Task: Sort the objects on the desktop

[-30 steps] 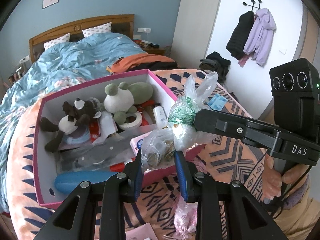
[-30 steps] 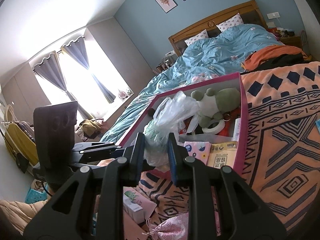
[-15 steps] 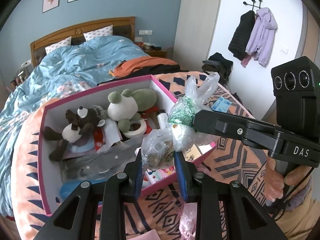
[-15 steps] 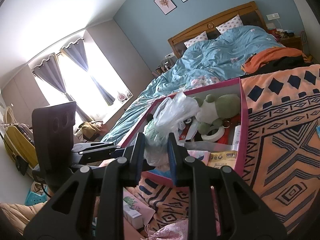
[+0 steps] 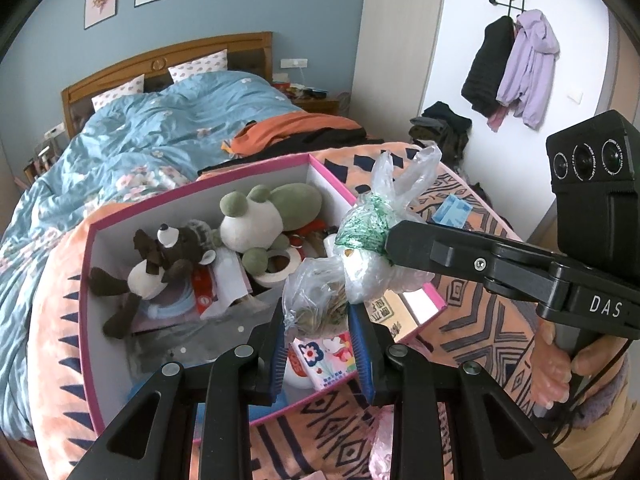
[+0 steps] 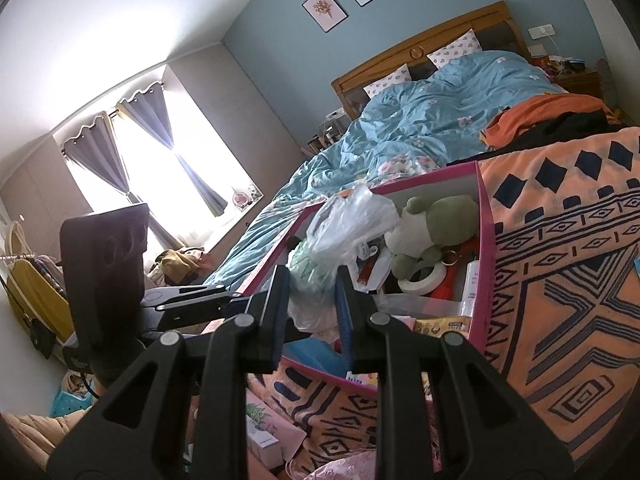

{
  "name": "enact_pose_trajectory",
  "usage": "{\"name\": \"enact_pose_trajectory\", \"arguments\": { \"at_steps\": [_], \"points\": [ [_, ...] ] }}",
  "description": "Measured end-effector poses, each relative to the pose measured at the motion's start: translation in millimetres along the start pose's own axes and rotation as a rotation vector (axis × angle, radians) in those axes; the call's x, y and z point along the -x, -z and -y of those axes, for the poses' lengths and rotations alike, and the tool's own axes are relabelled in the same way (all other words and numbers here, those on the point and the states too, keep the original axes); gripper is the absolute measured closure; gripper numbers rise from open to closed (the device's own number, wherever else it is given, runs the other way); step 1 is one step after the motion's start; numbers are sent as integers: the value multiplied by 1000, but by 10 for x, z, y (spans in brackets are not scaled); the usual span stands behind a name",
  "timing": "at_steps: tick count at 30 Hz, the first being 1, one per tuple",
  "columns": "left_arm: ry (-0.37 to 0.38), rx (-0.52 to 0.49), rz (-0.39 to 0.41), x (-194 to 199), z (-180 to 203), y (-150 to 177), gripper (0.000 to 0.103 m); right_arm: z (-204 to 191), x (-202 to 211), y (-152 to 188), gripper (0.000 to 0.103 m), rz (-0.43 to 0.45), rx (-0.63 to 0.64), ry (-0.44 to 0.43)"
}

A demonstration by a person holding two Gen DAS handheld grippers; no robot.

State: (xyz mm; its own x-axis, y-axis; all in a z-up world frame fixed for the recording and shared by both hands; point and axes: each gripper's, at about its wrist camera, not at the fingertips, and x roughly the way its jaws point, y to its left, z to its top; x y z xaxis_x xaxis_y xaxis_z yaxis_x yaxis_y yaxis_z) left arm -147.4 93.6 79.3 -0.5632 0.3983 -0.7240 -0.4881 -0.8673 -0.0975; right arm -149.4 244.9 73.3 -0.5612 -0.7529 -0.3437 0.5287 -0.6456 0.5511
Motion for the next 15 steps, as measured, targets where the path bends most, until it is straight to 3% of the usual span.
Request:
{"name": "enact_pose_trajectory", "arguments": {
  "at_steps": [15],
  "points": [
    [-23, 1, -20, -126, -102, -44, 75, 147, -104, -28, 78, 1, -34, 6]
  ]
}}
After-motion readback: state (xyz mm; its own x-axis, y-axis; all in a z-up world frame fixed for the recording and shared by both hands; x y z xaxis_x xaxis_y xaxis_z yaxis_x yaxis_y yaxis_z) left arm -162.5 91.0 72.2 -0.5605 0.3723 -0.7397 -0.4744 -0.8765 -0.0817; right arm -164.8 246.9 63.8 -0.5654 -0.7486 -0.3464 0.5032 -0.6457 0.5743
